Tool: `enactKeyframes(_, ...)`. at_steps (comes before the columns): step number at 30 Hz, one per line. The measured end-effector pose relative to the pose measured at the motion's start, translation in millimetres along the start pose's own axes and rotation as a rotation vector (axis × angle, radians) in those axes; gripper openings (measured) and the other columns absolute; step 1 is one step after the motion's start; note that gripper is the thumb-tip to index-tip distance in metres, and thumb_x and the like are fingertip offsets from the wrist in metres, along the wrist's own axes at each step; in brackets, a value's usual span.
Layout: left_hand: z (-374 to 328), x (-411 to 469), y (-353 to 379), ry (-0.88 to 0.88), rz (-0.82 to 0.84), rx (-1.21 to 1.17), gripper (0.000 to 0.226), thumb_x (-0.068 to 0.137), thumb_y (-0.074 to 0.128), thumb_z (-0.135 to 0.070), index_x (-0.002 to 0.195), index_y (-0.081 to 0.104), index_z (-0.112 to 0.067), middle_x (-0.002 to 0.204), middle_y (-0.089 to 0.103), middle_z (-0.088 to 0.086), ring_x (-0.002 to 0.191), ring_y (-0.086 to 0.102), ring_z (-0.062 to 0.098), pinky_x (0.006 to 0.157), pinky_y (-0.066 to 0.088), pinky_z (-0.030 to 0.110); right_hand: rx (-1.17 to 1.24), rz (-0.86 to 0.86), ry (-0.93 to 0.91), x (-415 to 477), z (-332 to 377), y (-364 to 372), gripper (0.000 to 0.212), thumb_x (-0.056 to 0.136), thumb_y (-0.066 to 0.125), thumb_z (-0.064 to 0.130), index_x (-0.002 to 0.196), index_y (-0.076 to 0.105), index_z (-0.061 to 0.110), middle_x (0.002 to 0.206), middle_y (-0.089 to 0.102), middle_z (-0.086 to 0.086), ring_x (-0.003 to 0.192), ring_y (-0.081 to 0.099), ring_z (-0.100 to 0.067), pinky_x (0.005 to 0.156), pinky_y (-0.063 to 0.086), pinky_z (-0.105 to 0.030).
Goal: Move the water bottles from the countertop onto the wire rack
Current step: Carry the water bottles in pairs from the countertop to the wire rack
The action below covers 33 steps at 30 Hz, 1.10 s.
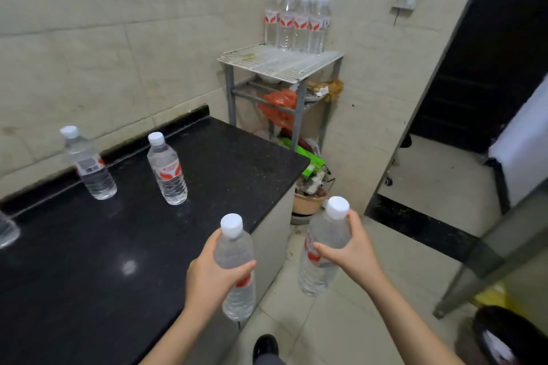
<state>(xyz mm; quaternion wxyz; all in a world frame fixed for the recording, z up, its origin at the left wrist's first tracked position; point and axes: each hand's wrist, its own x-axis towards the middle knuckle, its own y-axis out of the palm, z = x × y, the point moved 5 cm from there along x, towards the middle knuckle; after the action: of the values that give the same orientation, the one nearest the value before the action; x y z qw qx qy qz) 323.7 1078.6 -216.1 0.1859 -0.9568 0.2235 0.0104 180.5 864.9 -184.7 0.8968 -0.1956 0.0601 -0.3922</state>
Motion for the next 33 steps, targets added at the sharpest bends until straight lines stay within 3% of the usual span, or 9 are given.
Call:
enactKeyframes(4,-15.3,40.6,43.7,0.002,0.022,-0.003,0.077,0.054,0.086,-0.022,0.123,0.052,-0.031,0.099,0.063,-0.004,0.104,0.061,0.023,0.089,0.048,0.036,-0.028,-0.004,0.022,43.4,-21.2,-21.7,0.069,0.059,0.083,0.014,0.112,0.043,0.033,0.097,0.054,0.022,0.098,0.056,-0.013,0.084,0.044,-0.028)
enactKeyframes(9,-47.4,117.3,104.6,-0.007,0.037,-0.098,0.084,0.037,0.077,-0.042,0.118,0.053,-0.038,0.104,0.066,-0.004,0.102,0.061,0.023,0.090,0.049,0.042,-0.092,-0.020,0.007,133.9,-30.3,-62.3,0.066,0.060,0.082,0.015,0.101,0.040,0.045,0.098,0.056,0.021,0.098,0.056,-0.011,0.086,0.045,-0.027)
enactKeyframes(15,-110.9,206.7,176.8,0.032,0.049,-0.167,0.080,0.044,0.080,-0.037,0.120,0.053,-0.034,0.099,0.063,-0.005,0.105,0.061,0.026,0.090,0.048,0.042,-0.188,-0.037,0.000,248.4,-20.5,-120.2,0.072,0.063,0.081,0.022,0.118,0.037,0.037,0.111,0.055,0.006,0.105,0.052,-0.014,0.091,0.044,-0.032)
enactKeyframes(19,-145.0,258.9,211.5,0.084,0.054,-0.141,0.090,0.036,0.073,-0.049,0.121,0.053,-0.032,0.103,0.065,-0.005,0.105,0.061,0.024,0.093,0.049,0.044,-0.165,-0.083,0.036,305.5,-31.8,-153.9,0.085,0.058,0.084,0.026,0.131,0.039,0.021,0.122,0.055,0.001,0.113,0.052,-0.018,0.097,0.044,-0.038)
enactKeyframes(22,-163.2,290.6,235.0,0.089,0.035,-0.116,0.084,0.042,0.076,-0.042,0.122,0.054,-0.031,0.105,0.065,-0.004,0.107,0.061,0.024,0.093,0.049,0.045,-0.155,-0.085,0.066,343.7,-46.9,-169.3,0.091,0.050,0.081,0.037,0.130,0.042,0.021,0.121,0.059,0.001,0.113,0.055,-0.019,0.097,0.046,-0.042)
enactKeyframes(25,-179.5,321.2,262.7,0.095,0.013,-0.087,0.086,0.037,0.074,-0.048,0.120,0.054,-0.034,0.103,0.065,-0.005,0.106,0.061,0.024,0.092,0.049,0.044,-0.144,-0.066,0.044,388.1,-60.0,-182.9,0.096,0.041,0.074,0.051,0.127,0.045,0.021,0.118,0.060,0.003,0.109,0.057,-0.016,0.098,0.046,-0.040)
enactKeyframes(28,-197.4,347.8,293.8,0.119,-0.025,-0.064,0.089,0.033,0.068,-0.055,0.119,0.054,-0.035,0.102,0.065,-0.005,0.104,0.061,0.023,0.090,0.049,0.042,-0.113,-0.009,0.003,438.7,-73.7,-194.9,0.083,0.053,0.082,0.035,0.125,0.045,0.023,0.116,0.061,0.003,0.108,0.058,-0.016,0.097,0.047,-0.040)
enactKeyframes(31,-220.5,374.6,325.5,0.132,-0.085,-0.067,0.078,0.046,0.080,-0.040,0.119,0.054,-0.031,0.100,0.062,-0.007,0.105,0.060,0.022,0.092,0.048,0.040,-0.104,0.042,-0.079,497.2,-75.8,-208.7,0.076,0.061,0.083,0.022,0.126,0.044,0.024,0.114,0.061,0.003,0.106,0.059,-0.017,0.096,0.047,-0.039)
enactKeyframes(33,-237.8,390.9,343.3,0.142,-0.144,-0.087,0.081,0.044,0.078,-0.041,0.120,0.054,-0.030,0.102,0.061,-0.008,0.105,0.060,0.020,0.093,0.048,0.040,-0.105,0.094,-0.137,538.0,-70.5,-218.5,0.075,0.061,0.082,0.020,0.126,0.044,0.023,0.113,0.061,0.003,0.105,0.059,-0.018,0.095,0.048,-0.040)
